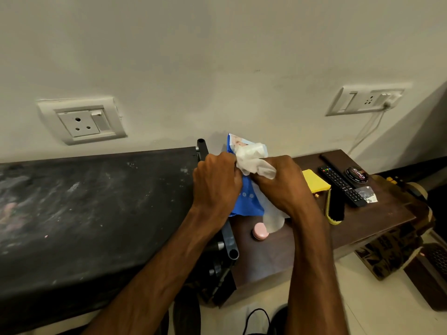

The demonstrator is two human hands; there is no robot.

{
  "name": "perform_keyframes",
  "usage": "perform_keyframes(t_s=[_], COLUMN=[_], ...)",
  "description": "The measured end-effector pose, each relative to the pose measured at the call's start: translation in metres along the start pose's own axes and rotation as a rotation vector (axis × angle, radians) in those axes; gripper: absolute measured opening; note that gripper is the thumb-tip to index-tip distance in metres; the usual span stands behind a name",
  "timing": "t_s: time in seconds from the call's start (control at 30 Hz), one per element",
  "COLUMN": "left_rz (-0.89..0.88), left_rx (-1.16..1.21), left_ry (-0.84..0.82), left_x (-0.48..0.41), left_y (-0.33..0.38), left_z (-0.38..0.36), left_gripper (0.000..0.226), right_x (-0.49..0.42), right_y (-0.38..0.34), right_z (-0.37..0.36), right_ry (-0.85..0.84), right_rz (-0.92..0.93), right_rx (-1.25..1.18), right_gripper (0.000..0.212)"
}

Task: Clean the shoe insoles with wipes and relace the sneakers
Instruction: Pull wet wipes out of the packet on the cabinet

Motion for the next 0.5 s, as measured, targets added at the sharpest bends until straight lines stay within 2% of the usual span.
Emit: perform_keyframes(t_s=[0.07, 0.13, 0.23, 0.33, 0.4, 0.5], left_rz=[-0.001, -0.017, -0.05, -0.127, -0.191, -0.23], left_rx=[0.019, 0.056, 0.106, 0.126, 0.152, 0.193], left_ry=[0.016, -0.004, 0.0, 0.117, 0.118, 0.092], left_x=[-0.001, -0.001, -0.001, 0.002, 0.004, 0.004], left_y=[0.0, 0.002, 0.003, 0.007, 0.01, 0.011], left_z=[0.002, 0.005, 0.007, 0.005, 0.0, -0.001], left_gripper=[0.026, 0.024, 0.017, 0.011, 0.018, 0.02], right_x=[0.0, 0.004, 0.008, 0.009, 0.008, 0.01], right_y=[0.003, 0.002, -0.005, -0.007, -0.006, -0.006], right_z=[-0.003, -0.006, -0.005, -0.01, -0.018, -0.021], right_ry=[-0.126, -0.248, -0.266, -0.373, -0.47, -0.475], right_rz=[-0.015, -0.045, 0.015, -0.034, -0.12, -0.121], right_rx=[0.045, 0.074, 0.066, 0.129, 0.167, 0.22], right_gripper=[0.015, 0.032, 0.048, 0.054, 0.058, 0.054])
Point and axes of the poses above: each hand's wrist, its own x-axis away from the middle knuckle, its own z-axis out of the back of the hand, y = z × x, the point moved 3 cm from there along -x, towards the middle knuckle, and after that the axes turned 6 degrees about y, right-handed, at the moved point
